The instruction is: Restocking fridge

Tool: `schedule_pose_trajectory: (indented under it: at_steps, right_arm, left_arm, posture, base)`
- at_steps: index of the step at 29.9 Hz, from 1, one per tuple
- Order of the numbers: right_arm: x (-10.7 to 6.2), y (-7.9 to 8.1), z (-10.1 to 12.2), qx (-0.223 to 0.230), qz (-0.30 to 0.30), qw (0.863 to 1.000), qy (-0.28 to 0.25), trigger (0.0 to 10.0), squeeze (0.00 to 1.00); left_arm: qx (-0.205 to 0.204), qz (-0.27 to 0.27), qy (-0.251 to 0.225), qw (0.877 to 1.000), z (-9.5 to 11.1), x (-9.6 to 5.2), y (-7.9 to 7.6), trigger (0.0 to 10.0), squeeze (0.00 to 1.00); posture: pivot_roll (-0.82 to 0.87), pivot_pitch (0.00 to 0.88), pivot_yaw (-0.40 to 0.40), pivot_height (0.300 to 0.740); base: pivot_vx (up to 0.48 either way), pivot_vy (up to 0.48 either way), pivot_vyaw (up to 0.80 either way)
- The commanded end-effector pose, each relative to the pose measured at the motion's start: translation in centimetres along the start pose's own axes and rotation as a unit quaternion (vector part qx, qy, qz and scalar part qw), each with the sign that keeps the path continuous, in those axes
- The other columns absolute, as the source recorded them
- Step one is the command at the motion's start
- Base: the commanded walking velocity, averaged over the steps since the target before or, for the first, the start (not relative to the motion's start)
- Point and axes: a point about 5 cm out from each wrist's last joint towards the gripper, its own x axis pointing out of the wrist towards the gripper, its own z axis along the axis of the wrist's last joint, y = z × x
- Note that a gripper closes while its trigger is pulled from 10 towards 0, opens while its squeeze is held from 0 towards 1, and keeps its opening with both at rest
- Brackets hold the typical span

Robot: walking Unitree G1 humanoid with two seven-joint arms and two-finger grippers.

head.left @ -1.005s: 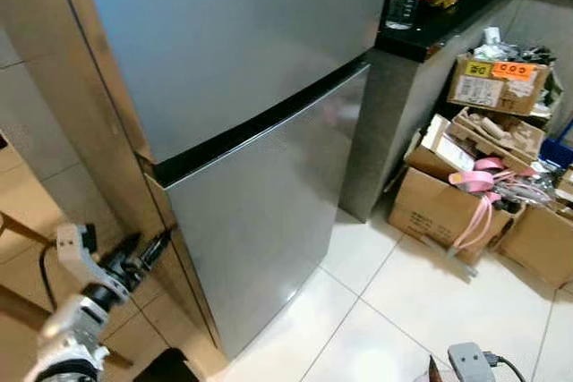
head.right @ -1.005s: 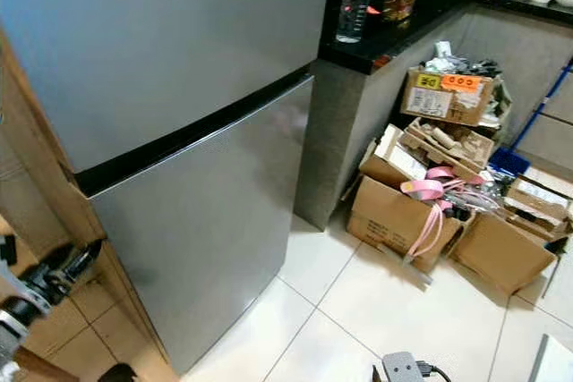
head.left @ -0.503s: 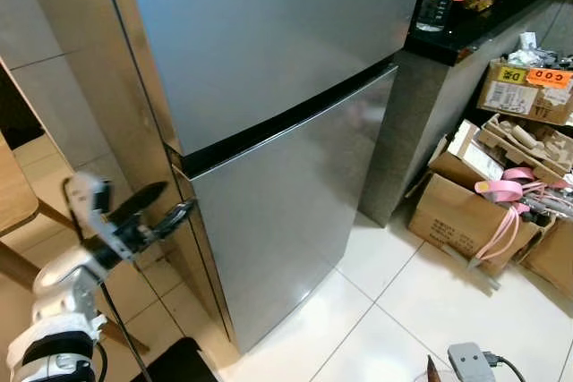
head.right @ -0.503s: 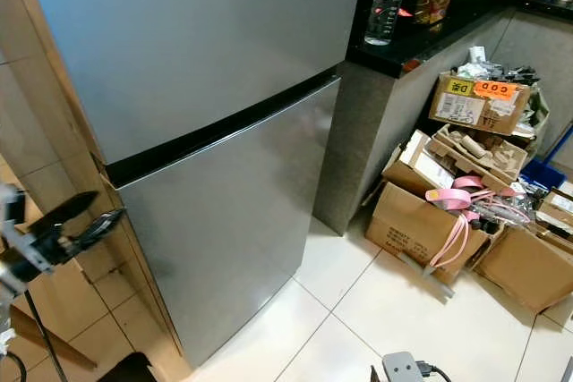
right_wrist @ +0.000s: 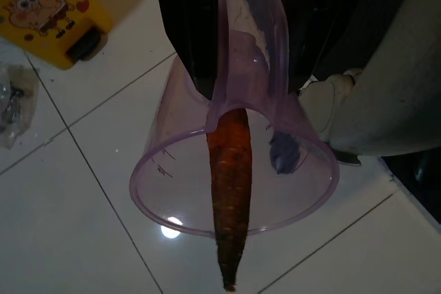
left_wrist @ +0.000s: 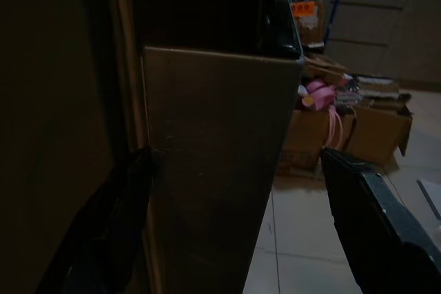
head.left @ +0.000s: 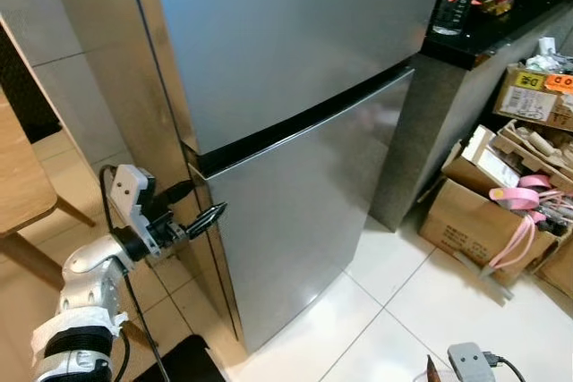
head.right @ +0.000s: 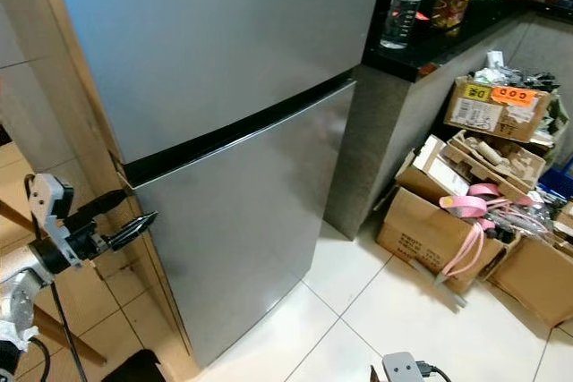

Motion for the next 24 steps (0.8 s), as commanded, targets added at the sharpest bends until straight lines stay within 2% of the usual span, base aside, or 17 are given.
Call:
schedule_pose_trajectory:
  at_steps: [1, 2, 3, 5, 7, 9, 13, 16, 19, 21, 22, 24]
  right_arm:
    - [-0.1, -0.2, -0.1, 0.006, -0.004, 1.0, -0.002, 10.0, 0.0]
    - [-0.1, -0.2, -0.1, 0.006, -0.004, 1.0, -0.002, 10.0, 0.0]
    - [-0.1, -0.2, -0.1, 0.006, -0.004, 1.0, -0.002, 10.0, 0.0]
    - [0.0, -0.2, 0.0, 0.006, -0.004, 1.0, -0.003, 10.0, 0.0]
    - [0.0, -0.1, 0.0, 0.005, -0.003, 1.0, -0.003, 10.0, 0.0]
    - [0.0, -0.1, 0.1, 0.005, -0.003, 1.0, -0.004, 10.0, 0.0]
    - [0.0, 0.0, 0.1, 0.005, -0.002, 1.0, -0.004, 10.0, 0.0]
    - [0.0, 0.0, 0.1, 0.006, -0.002, 1.0, -0.004, 10.0, 0.0]
    - [0.0, 0.2, -0.1, 0.007, 0.0, 1.0, -0.002, 10.0, 0.0]
    - [0.0, 0.4, -0.3, 0.008, 0.001, 1.0, 0.0, 10.0, 0.0]
    - [0.0, 0.4, -0.3, 0.008, 0.001, 1.0, 0.0, 10.0, 0.0]
    - [0.0, 0.5, -0.4, 0.008, 0.002, 1.0, 0.002, 10.0, 0.0]
  left_arm:
    - [-0.024, -0.109, 0.029, 0.993, -1.8, 3.2, -3.7, 10.0, 0.0]
    - [-0.04, -0.142, 0.025, 0.989, -2.0, 3.7, -4.8, 10.0, 0.0]
    - [-0.04, -0.142, 0.025, 0.989, -2.0, 3.7, -4.8, 10.0, 0.0]
    - [-0.077, -0.22, 0.021, 0.972, -2.4, 4.4, -7.5, 10.0, 0.0]
    - [-0.104, -0.267, 0.015, 0.958, -2.5, 4.7, -9.1, 10.0, 0.0]
    - [-0.117, -0.294, 0.008, 0.949, -2.4, 4.8, -10.0, 10.0, 0.0]
    - [-0.132, -0.319, -0.002, 0.938, -2.1, 4.9, -10.8, 10.0, 0.0]
    - [-0.137, -0.318, -0.001, 0.938, -2.1, 4.7, -10.8, 10.0, 0.0]
    - [-0.144, -0.257, 0.021, 0.955, -3.2, 4.0, -9.2, 10.0, 0.0]
    - [-0.151, -0.189, 0.048, 0.969, -4.8, 2.9, -7.6, 10.0, 0.0]
    - [-0.151, -0.189, 0.048, 0.969, -4.8, 2.9, -7.6, 10.0, 0.0]
    - [-0.16, -0.149, 0.073, 0.973, -6.0, 1.9, -6.8, 10.0, 0.0]
  posture:
    - [-0.1, 0.0, -0.027, 0.74]
    - [-0.1, 0.0, -0.027, 0.74]
    - [-0.1, 0.0, -0.027, 0.74]
    - [-0.1, 0.0, -0.027, 0.74]
    - [-0.1, 0.0, -0.025, 0.74]
    - [-0.1, 0.0, -0.027, 0.74]
    - [-0.1, 0.0, -0.025, 0.74]
    - [-0.1, 0.0, -0.025, 0.74]
    - [-0.09, 0.0, -0.021, 0.74]
    - [-0.09, 0.0, -0.019, 0.74]
    - [-0.09, 0.0, -0.019, 0.74]
    - [-0.09, 0.0, -0.019, 0.74]
  base:
    - [0.0, 0.0, 0.0]
    - [0.0, 0.0, 0.0]
    - [0.0, 0.0, 0.0]
    - [0.0, 0.0, 0.0]
    - [0.0, 0.0, 0.0]
    - [0.0, 0.0, 0.0]
    - [0.0, 0.0, 0.0]
    - [0.0, 0.0, 0.0]
    - [0.0, 0.0, 0.0]
    - [0.0, 0.0, 0.0]
    - [0.0, 0.0, 0.0]
    - [0.0, 0.0, 0.0]
